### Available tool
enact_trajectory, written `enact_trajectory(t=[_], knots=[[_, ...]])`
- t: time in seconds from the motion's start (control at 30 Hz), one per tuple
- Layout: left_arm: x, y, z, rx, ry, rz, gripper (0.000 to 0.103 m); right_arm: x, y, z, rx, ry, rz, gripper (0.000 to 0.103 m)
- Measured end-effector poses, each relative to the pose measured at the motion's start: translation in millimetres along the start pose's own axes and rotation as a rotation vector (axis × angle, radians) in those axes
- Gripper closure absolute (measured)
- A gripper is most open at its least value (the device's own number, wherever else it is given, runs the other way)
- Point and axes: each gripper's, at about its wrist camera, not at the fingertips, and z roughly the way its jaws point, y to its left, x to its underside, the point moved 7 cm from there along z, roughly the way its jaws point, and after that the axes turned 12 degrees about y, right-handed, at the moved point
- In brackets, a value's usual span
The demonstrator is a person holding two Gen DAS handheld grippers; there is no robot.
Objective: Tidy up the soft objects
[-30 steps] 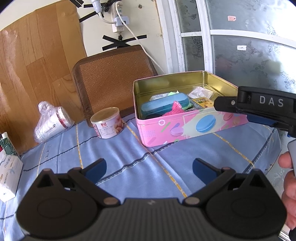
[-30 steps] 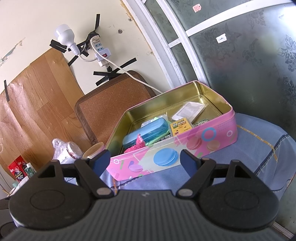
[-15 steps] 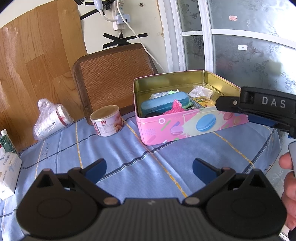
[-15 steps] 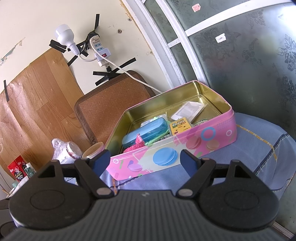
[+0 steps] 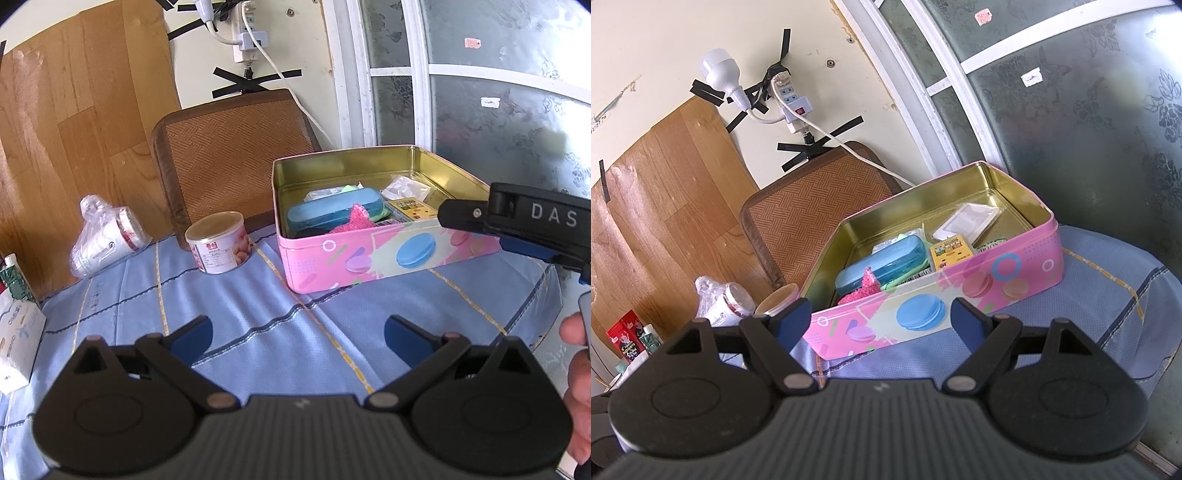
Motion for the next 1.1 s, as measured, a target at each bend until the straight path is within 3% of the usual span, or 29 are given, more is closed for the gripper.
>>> enact_trajectory(t=[1.1], knots=[[0.1, 1.2, 3.7, 0.032, 0.027, -0.035, 0.0, -0.9, -1.1, -3.0, 0.0, -0.005, -0.007, 0.018]])
